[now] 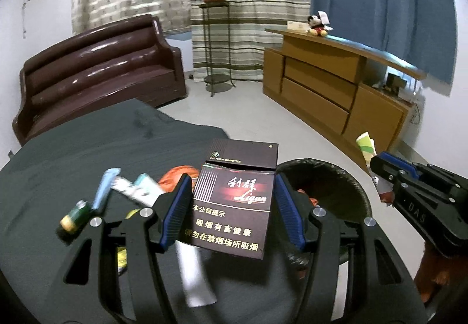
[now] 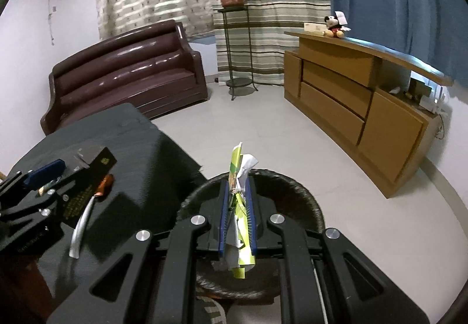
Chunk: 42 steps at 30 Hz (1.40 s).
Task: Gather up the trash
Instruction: 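Carry both items over the bin and open both grippers to drop them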
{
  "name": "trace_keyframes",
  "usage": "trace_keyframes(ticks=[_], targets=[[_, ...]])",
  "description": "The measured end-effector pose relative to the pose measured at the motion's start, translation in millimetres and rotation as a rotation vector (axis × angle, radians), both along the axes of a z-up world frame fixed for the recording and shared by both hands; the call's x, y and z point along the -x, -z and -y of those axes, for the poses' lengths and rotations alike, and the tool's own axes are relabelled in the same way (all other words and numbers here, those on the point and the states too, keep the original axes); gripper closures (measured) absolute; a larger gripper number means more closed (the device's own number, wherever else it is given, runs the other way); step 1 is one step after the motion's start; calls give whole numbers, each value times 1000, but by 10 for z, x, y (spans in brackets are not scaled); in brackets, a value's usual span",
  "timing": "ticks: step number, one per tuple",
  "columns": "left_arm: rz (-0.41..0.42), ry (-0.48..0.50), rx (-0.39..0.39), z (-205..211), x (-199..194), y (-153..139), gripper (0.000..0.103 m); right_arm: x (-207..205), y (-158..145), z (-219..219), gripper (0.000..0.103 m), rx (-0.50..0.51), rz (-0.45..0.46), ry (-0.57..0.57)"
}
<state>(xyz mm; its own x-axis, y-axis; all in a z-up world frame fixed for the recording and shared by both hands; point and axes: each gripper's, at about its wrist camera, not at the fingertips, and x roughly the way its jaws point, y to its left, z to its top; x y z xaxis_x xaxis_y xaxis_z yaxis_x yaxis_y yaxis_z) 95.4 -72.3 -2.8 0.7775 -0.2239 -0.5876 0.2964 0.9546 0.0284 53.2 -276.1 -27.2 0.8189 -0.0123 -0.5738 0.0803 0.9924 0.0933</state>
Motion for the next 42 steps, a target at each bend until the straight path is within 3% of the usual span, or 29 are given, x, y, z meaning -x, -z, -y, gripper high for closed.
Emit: trace_keyframes(ticks=[17, 20, 25, 27, 33, 42], targets=[[-43, 31, -58, 604, -363, 180, 45, -169, 192, 269, 88, -53, -12, 24], [-49, 29, -65, 624, -368, 189, 45, -166, 205, 323, 79, -63, -12, 41], [-55, 19, -61, 614, -368, 194, 43, -142, 187, 356, 74, -70, -6, 59], [-53, 11, -58, 606, -366, 187, 36, -130, 176, 363, 71, -69, -4, 64], [-55, -1, -54, 514, -325, 173, 36, -88, 160, 359, 64, -57, -2, 76], [-54, -7, -51, 439, -313, 155, 35, -59, 126, 367, 62, -43, -13, 86]])
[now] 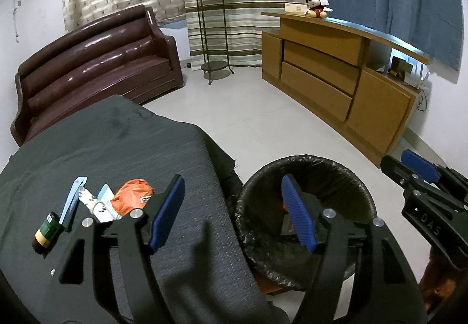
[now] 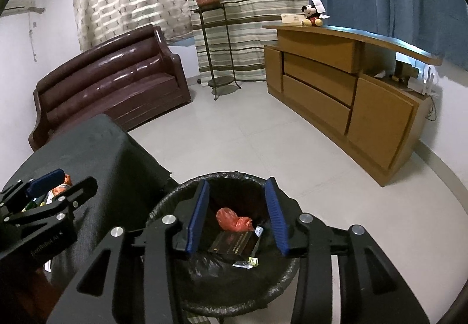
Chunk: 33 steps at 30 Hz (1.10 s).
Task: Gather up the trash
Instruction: 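Carry both items over the bin and open both grippers to drop them, then grasp the white-green wrapper with the left gripper and lift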
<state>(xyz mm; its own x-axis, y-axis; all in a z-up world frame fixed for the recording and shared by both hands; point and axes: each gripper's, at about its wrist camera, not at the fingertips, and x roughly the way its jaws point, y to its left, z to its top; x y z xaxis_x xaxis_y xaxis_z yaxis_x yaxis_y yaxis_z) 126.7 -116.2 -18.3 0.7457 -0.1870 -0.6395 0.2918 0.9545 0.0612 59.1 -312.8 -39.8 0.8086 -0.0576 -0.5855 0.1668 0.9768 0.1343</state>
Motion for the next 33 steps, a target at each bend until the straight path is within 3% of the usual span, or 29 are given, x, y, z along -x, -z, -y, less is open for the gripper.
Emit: trace_keyframes(ticks=[12, 33], targets=[[9, -33, -9, -343, 171, -86, 31, 69, -4, -199, 53, 11, -27, -27], [-30, -237, -59, -1648, 684, -65, 29, 179, -68, -1174, 51, 17, -45, -224]])
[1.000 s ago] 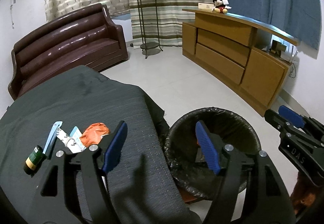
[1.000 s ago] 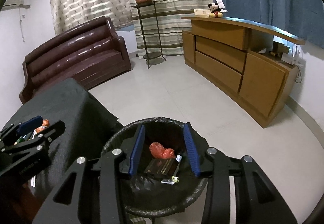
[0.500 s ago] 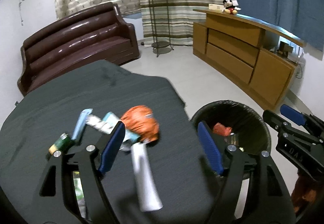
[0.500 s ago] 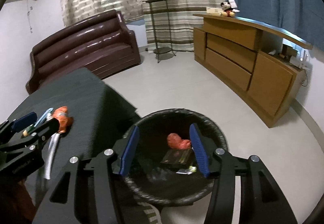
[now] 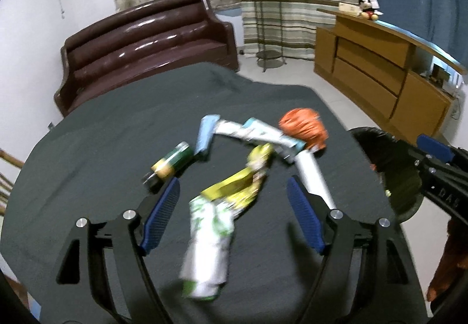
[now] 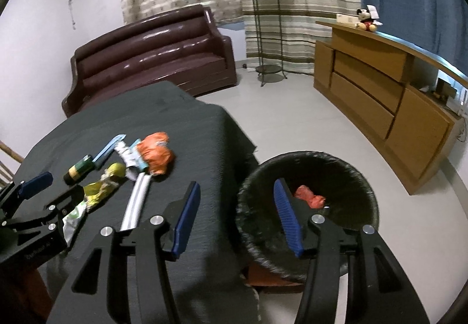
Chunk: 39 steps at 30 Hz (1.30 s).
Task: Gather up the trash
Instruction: 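Grasp the white-green wrapper with the left gripper and lift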
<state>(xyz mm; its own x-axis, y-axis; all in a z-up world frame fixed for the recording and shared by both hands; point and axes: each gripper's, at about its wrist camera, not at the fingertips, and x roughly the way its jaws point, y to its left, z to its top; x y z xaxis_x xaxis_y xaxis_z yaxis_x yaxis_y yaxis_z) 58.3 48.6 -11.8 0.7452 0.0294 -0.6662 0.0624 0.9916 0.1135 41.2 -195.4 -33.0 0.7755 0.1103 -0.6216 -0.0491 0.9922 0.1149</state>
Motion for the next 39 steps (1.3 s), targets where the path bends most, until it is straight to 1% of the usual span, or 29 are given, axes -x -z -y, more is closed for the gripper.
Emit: trace_keyframes(ticks=[4, 8, 13, 14, 16, 18, 19, 21, 22, 27, 30, 35, 37, 39], targets=[[-31, -30, 8, -204, 81, 100, 29, 2, 19, -162, 51, -3, -12, -20], [-63, -40, 18, -323, 87, 181, 29, 24, 56, -334, 51, -6, -26, -43], [-105, -30, 47, -415, 100, 264, 29, 34, 52, -463, 51, -2, -32, -68], [-111, -24, 52, -432, 100, 280, 31, 32, 52, -489, 51, -1, -34, -73], [-128, -7, 62, -443, 107, 306, 35, 31, 55, -530, 51, 3, -37, -80], [-143, 12, 71, -447, 100, 329, 48, 35, 63, -587, 51, 5, -40, -88], [-149, 20, 78, -461, 97, 336, 52, 35, 62, -611, 51, 8, -42, -91], [-163, 55, 116, -479, 93, 350, 71, 27, 60, -657, 51, 12, -46, -101], [-162, 63, 127, -474, 94, 366, 73, 28, 58, -677, 51, 13, -47, -105], [-153, 67, 137, -533, 153, 363, 73, 26, 70, -799, 51, 27, -56, -128], [-143, 48, 137, -623, 174, 337, 73, 7, 86, -871, 51, 39, -65, -140], [-116, -12, 121, -828, 125, 283, 73, -61, 138, -960, 51, 67, -97, -145], [-112, -32, 123, -907, 102, 272, 73, -96, 153, -987, 54, 75, -111, -146], [-108, -48, 123, -971, 73, 265, 73, -119, 176, -1008, 61, 90, -130, -147]])
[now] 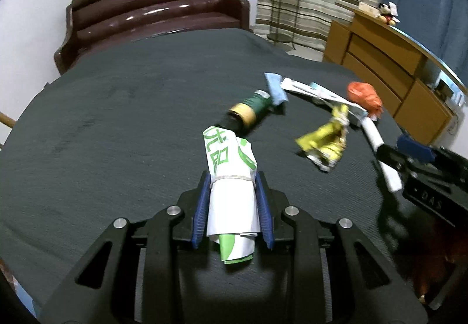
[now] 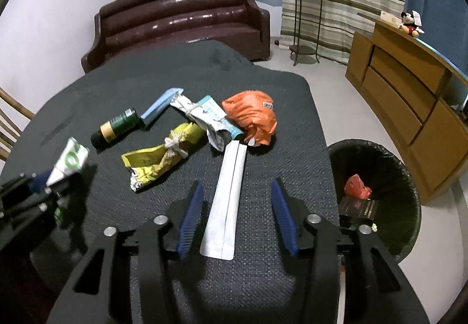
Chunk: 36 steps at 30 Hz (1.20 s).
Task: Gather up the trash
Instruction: 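Grasp the white-green wrapper with the left gripper and lift, then grasp the long white strip with the right gripper while the left holds the wrapper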
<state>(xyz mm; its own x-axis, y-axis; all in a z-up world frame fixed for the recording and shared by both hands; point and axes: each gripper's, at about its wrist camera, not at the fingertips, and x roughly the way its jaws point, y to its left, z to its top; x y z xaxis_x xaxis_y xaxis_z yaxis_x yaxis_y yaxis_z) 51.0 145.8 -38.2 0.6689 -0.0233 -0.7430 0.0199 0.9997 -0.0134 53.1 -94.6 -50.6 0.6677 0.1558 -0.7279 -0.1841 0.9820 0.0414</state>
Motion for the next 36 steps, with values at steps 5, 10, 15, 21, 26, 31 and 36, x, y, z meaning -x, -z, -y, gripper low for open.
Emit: trace_keyframes(ticks=[5, 10, 15, 21, 26, 31, 36], targets=[[13, -22, -2, -96, -48, -17, 73, -20, 35, -67, 72, 33, -20, -12], [14, -25, 1, -105, -60, -17, 73, 1, 42, -94, 83, 43, -23, -22], [22, -28, -2, -95, -25, -18, 73, 68, 21, -64, 84, 27, -5, -24], [51, -22, 1, 15, 27, -72, 73, 180, -54, 11, 84, 7, 34, -21], [83, 9, 18, 224, 23, -169, 73, 239, -152, 181, 84, -7, 80, 7], [115, 70, 26, 543, -23, -264, 73, 277, -260, 470, 84, -11, 131, 59], [129, 136, 36, 895, -111, -304, 73, 235, -330, 829, 84, -5, 166, 128]])
